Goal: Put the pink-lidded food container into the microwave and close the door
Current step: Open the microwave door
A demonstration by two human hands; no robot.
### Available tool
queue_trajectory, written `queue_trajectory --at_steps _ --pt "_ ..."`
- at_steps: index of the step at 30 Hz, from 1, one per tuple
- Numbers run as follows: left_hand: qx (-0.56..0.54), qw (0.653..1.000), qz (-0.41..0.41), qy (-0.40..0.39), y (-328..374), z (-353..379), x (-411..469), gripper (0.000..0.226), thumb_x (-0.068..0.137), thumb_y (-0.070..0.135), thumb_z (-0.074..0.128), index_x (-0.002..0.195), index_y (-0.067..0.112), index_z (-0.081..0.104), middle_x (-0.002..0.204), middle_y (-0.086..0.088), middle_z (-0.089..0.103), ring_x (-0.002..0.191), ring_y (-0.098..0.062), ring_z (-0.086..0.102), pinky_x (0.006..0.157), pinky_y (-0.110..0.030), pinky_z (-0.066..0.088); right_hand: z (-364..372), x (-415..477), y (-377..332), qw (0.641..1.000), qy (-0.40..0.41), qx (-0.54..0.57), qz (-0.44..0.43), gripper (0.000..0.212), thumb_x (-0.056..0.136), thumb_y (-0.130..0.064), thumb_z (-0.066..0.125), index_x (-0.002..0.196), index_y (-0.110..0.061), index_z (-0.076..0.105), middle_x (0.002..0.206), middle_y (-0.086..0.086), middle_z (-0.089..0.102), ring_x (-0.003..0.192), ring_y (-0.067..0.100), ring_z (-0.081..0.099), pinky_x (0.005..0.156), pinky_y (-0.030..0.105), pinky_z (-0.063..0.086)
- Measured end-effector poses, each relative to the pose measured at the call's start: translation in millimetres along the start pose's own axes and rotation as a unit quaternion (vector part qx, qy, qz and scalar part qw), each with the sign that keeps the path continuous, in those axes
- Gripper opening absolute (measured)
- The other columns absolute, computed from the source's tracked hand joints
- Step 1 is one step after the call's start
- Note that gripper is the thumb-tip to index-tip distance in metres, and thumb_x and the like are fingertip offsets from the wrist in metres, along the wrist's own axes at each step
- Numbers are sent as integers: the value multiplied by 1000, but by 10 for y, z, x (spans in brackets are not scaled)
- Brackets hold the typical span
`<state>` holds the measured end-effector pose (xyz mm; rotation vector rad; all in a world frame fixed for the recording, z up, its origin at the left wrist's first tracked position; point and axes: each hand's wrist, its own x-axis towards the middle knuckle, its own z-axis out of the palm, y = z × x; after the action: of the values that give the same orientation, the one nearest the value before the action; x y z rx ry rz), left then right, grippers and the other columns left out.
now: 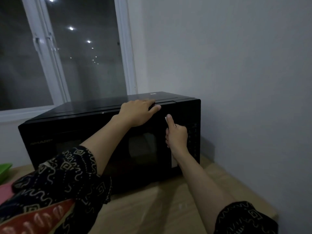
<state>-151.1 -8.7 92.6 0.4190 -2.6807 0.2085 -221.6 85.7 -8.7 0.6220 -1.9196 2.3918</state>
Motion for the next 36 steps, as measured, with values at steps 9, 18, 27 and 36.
queue_trajectory --at_steps 9,18,27,36 --pt "9 1000 -23 3 22 25 -3 56 94 59 21 133 27 45 141 0 50 122 -29 51 86 -40 39 67 9 59 998 55 -8 -41 58 88 -49 52 40 -18 39 45 1 43 46 20 43 53 34 36" --pt "9 999 -32 3 7 44 22 58 93 61 20 131 28 47 138 -1 53 121 -29 52 78 -39 34 74 -15 57 995 72 -30 -63 58 90 -47 51 41 -16 42 47 2 46 46 17 45 52 31 36" --pt "9 1000 -21 -1 5 24 26 58 92 62 20 131 28 47 138 -1 53 120 -30 52 87 -42 38 81 -11 53 993 88 -38 -63 57 90 -45 51 43 -13 44 48 5 47 48 19 46 52 31 36" --pt "2 1000 -16 -7 14 -21 -10 56 93 60 21 129 27 48 135 -5 55 118 -32 52 85 -41 37 76 -72 18 993 90 -43 -59 57 90 -46 50 47 -9 47 51 7 50 50 20 48 53 32 36"
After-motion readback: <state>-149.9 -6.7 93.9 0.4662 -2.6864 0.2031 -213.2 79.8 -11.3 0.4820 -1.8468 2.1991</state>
